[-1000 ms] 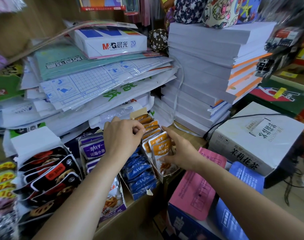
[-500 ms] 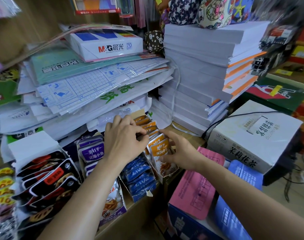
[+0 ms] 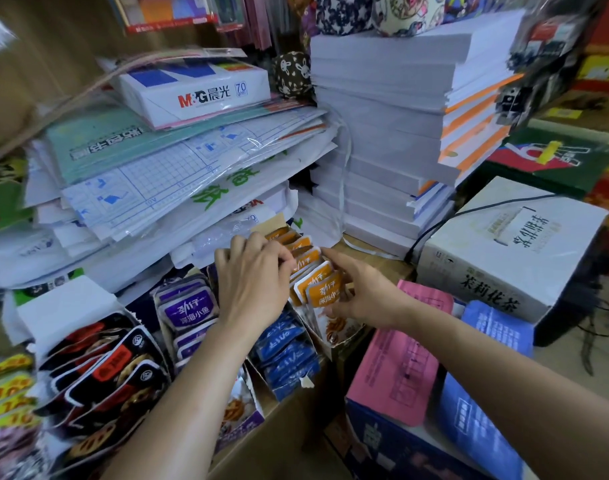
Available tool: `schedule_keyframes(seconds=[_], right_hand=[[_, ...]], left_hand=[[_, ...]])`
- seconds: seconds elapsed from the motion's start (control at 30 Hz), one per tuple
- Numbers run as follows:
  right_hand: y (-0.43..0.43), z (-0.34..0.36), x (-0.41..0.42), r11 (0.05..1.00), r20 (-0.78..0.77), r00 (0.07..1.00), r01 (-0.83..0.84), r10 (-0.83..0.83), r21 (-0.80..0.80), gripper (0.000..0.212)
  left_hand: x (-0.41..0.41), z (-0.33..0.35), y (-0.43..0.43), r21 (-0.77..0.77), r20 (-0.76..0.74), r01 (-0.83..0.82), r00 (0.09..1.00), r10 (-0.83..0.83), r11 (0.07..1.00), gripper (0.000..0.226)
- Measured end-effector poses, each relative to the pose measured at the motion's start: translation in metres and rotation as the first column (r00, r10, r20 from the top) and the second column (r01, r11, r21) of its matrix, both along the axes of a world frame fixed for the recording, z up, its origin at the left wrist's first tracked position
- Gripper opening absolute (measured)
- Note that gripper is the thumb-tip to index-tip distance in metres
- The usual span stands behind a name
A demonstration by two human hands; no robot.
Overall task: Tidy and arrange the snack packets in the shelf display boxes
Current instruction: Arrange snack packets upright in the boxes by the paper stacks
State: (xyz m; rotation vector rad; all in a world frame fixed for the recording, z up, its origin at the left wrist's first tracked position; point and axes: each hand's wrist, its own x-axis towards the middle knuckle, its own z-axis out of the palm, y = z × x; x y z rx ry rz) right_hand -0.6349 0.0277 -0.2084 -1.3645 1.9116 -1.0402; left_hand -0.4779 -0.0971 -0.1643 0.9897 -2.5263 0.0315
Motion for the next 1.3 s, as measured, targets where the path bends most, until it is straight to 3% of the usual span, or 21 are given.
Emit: schedule_keyframes(seconds=[0.07, 0.17, 0.3, 0.5, 0.63, 0.77, 0.93, 1.07, 1.17, 1.3], right_hand=[[0.001, 0.001, 0.0, 1.0, 0.009, 1.0, -0.002, 0.002, -0.008, 0.107], [0.0, 0.004, 0.001, 1.0, 0.008, 1.0, -0.007, 0.007, 0.012, 0.11], [-0.007, 0.004, 0.002, 0.992, -0.011, 0.993, -0.12, 0.121, 0.035, 0.118], [-0.006, 0.004, 0.001, 0.996, 0.007, 0.996, -0.086, 0.086, 0.0, 0.123], [-0.005, 0.004, 0.008, 0.994, -0.271, 0.956, -0.107, 0.108, 0.02, 0.123], [-0.004, 0.017, 0.011, 0.996, -0.564, 0.823, -0.083, 0.06, -0.014, 0.124], [-0.013, 0.025, 0.023, 0.985, -0.724, 0.67, -0.15, 0.165, 0.086, 0.108], [-0.01, 0.025, 0.023, 0.985, -0.705, 0.694, -0.17, 0.146, 0.036, 0.105], [-0.002, 0.025, 0.021, 0.986, -0.615, 0.777, -0.164, 0.136, 0.011, 0.101], [0.01, 0.022, 0.007, 0.991, -0.424, 0.904, 0.003, -0.061, -0.136, 0.079]], left_hand=[[0.0, 0.0, 0.0, 0.003, -0.102, 0.033, 0.994, -0.033, 0.999, 0.009], [0.001, -0.002, -0.003, 0.059, -0.118, 0.085, 0.99, -0.078, 0.995, 0.006], [0.005, 0.004, -0.006, 0.05, -0.255, 0.102, 0.963, -0.086, 0.993, 0.011], [0.01, 0.001, -0.014, 0.038, -0.179, 0.048, 0.983, -0.041, 0.998, 0.013], [0.008, 0.005, -0.011, 0.042, -0.133, -0.02, 0.991, 0.025, 0.999, 0.017], [0.013, 0.005, -0.017, 0.149, -0.22, 0.057, 0.975, -0.023, 0.987, 0.016], [0.026, 0.006, -0.026, 0.238, -0.361, 0.061, 0.932, 0.029, 0.969, 0.019], [0.029, 0.009, -0.019, 0.24, -0.355, 0.087, 0.935, 0.005, 0.967, 0.016], [0.032, 0.011, -0.01, 0.211, -0.345, 0.165, 0.935, -0.084, 0.964, 0.013], [0.033, 0.008, 0.004, 0.1, -0.138, 0.177, 0.977, -0.162, 0.979, 0.024]])
